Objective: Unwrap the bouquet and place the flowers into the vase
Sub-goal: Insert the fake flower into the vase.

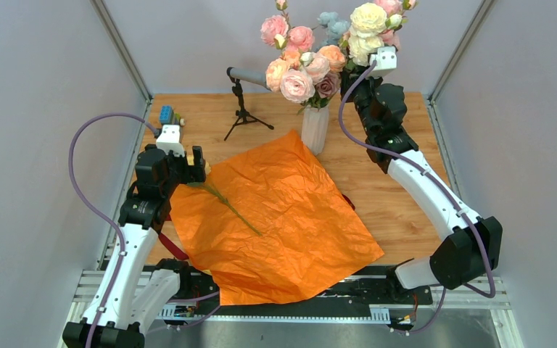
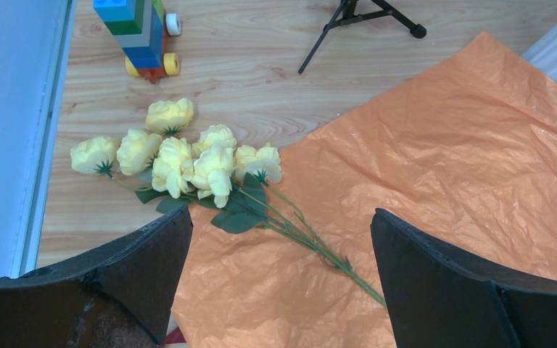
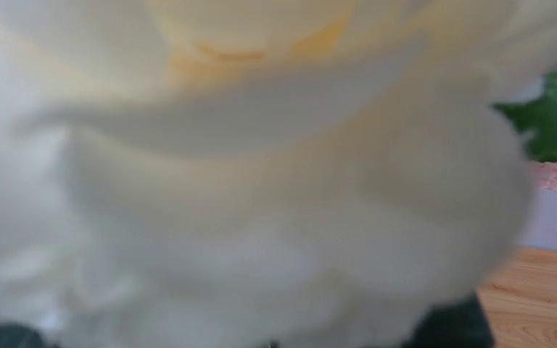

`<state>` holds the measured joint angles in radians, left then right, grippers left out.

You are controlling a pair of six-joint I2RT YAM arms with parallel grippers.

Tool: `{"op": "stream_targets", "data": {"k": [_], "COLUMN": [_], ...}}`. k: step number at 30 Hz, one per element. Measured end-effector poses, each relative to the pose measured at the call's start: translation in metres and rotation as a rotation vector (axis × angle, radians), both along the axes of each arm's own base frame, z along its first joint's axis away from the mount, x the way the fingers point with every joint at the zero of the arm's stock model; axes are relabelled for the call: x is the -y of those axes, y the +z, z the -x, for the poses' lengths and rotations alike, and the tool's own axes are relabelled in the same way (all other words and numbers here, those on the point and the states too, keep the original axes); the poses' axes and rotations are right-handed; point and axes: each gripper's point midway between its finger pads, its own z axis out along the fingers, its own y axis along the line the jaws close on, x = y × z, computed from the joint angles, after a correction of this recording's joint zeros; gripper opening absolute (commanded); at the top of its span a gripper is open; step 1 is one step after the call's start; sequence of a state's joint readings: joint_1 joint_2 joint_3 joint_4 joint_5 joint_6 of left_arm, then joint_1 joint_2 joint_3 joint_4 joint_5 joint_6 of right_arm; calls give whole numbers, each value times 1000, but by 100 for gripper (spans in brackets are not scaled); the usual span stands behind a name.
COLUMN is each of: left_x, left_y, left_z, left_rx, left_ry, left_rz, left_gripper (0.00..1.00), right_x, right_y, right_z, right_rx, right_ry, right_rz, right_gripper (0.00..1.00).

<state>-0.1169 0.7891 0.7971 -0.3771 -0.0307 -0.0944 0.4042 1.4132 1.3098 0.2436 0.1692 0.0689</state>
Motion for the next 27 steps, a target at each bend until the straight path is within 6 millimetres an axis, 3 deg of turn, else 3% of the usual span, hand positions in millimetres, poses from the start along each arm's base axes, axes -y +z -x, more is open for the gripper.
{"op": "stream_targets", "data": {"k": [6, 12, 21, 27], "left_x": [0, 0, 0, 0], "left_y": [0, 0, 0, 0], "left_z": [0, 0, 0, 0], "left_rx": [0, -1, -1, 0], "left_ry": [0, 0, 0, 2], "left_rz": [0, 0, 0, -1], "left_gripper": [100, 100, 100, 100], "right_x": [-1, -1, 6, 10], "right_y": [-5, -28, -36, -46], "right_z": [0, 1, 16, 30], "right_rx": [-15, -64, -78, -94], "right_ry": [3, 4, 6, 20], "right_rz": [7, 29, 49, 71], "right_gripper": [22, 33, 49, 76]}}
